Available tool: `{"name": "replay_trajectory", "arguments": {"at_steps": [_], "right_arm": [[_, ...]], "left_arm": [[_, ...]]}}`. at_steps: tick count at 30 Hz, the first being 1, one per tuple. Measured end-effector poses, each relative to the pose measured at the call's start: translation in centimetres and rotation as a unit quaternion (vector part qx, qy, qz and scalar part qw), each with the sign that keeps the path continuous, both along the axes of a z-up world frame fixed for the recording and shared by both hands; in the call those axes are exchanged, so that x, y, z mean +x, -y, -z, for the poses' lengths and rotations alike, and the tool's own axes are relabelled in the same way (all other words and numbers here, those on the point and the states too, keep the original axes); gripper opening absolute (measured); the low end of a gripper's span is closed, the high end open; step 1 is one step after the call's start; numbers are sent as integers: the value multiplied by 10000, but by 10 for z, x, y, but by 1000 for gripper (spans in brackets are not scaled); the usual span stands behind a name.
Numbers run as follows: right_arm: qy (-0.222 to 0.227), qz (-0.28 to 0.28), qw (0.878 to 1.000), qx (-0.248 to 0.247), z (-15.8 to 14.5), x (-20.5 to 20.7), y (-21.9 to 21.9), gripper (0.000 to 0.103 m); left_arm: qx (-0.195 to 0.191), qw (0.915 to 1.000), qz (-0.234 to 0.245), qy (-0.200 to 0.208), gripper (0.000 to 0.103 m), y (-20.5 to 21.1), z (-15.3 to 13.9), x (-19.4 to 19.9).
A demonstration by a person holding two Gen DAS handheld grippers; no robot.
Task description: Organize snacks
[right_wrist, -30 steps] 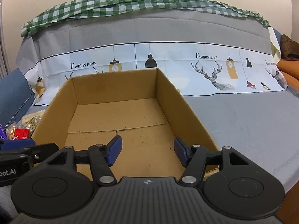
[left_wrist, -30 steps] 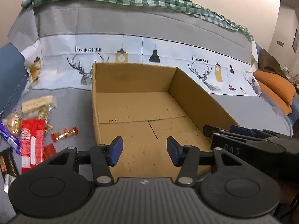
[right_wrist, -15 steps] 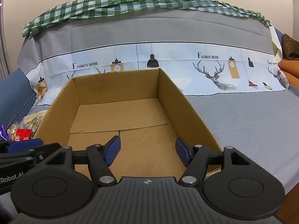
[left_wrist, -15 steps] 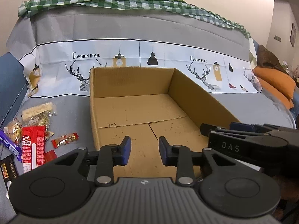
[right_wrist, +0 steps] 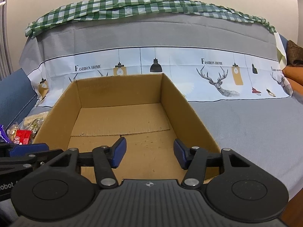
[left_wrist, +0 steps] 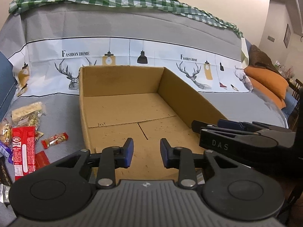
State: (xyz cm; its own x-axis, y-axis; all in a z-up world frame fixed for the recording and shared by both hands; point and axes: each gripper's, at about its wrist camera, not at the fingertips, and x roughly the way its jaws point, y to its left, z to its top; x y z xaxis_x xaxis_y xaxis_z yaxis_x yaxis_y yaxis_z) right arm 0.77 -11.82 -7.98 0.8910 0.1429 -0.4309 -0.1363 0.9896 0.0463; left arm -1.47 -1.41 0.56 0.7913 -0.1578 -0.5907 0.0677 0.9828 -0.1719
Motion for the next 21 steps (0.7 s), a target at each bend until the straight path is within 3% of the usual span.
{"name": "replay_trajectory", "arguments": {"at_steps": [15, 21], "right_arm": [[23, -104, 9999, -4, -4, 0, 0, 59], [234, -377, 9990, 30, -9, -5, -11, 36]], "left_arm": [[-42, 10000, -15, -24, 34, -5, 0, -1], [-255, 9991, 315, -125, 34, -20, -5, 0]]}}
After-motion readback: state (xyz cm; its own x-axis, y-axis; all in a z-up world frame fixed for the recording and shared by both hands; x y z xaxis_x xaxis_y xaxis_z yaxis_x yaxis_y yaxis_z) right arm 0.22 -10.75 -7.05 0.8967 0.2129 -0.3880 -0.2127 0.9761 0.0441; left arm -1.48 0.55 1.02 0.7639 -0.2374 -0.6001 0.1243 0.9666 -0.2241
